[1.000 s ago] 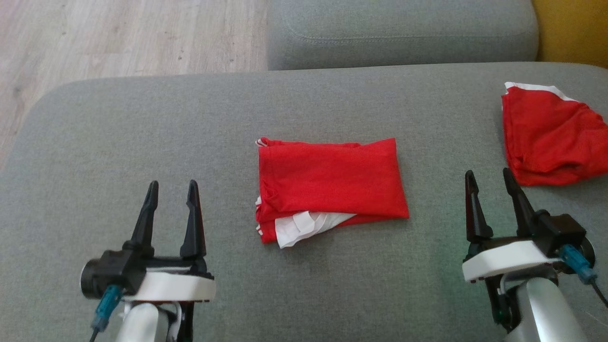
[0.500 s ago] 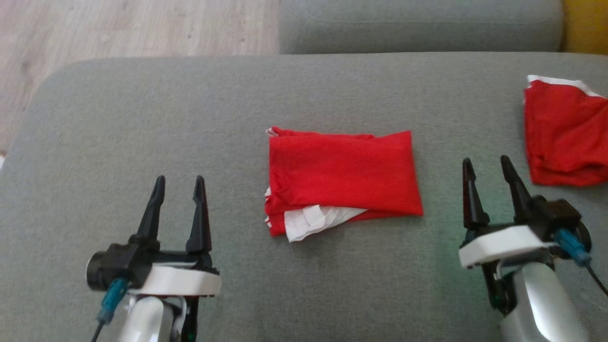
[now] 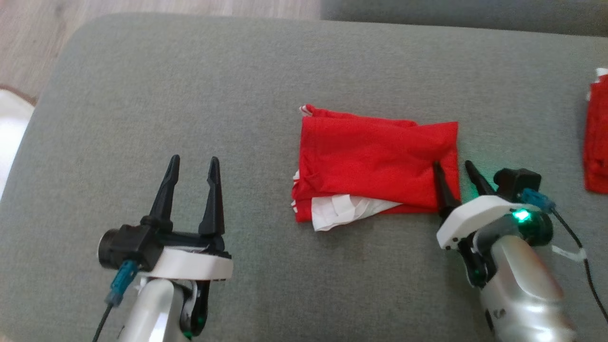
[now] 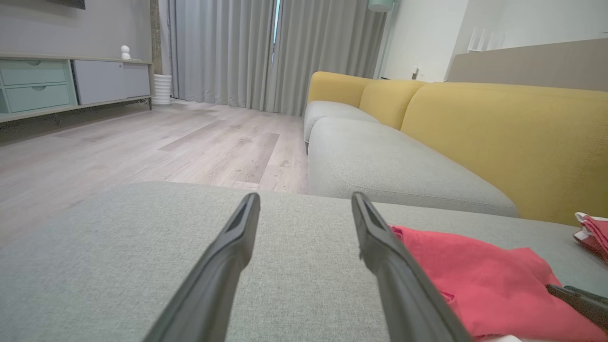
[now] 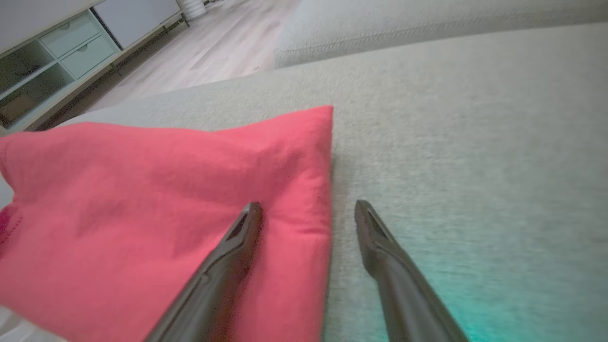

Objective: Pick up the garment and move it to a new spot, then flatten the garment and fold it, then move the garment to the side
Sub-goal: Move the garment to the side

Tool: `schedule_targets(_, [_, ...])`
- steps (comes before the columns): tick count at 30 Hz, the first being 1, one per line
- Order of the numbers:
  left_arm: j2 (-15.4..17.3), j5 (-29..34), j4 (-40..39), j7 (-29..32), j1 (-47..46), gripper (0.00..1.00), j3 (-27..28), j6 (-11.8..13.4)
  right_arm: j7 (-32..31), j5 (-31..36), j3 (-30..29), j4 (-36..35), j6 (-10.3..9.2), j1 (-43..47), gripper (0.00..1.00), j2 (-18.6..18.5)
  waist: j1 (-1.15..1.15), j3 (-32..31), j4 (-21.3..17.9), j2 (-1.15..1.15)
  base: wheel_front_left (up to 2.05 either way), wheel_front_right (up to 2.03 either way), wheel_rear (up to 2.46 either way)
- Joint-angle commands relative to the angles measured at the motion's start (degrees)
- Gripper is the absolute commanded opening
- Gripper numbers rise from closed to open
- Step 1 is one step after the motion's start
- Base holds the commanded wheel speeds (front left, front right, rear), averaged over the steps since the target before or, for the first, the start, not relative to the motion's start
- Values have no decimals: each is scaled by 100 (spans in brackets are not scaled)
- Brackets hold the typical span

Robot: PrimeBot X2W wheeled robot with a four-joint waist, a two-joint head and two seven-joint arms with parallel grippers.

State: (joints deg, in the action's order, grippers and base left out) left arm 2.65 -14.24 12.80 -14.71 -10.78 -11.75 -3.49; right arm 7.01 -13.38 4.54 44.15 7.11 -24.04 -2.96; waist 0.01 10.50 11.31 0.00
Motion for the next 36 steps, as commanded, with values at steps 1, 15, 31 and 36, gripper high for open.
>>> schedule_targets(1, [22, -63, -159, -29, -259, 100, 111, 40, -13, -96, 205, -63, 37, -246, 100, 8, -1, 103, 98, 0, 0, 0, 0])
schedule_targets(15, [22, -100, -129, -29, -400, 100, 53, 108, 400, 40, 796, 1371, 37, -1048, 0, 8, -1, 196, 123, 0, 0, 0, 0])
schedule_targets(31, [22, -131, -404, -29, -763, 100, -302, 163, 743, 2170, 458, -139, 37, -1240, 0, -810, -1, 83, -944, 0, 0, 0, 0])
schedule_targets(36, [22, -159, -475, -29, -944, 100, -488, 195, 467, 2081, 541, -355, 37, -1412, 0, -1353, -1, 201, -1166, 0, 0, 0, 0])
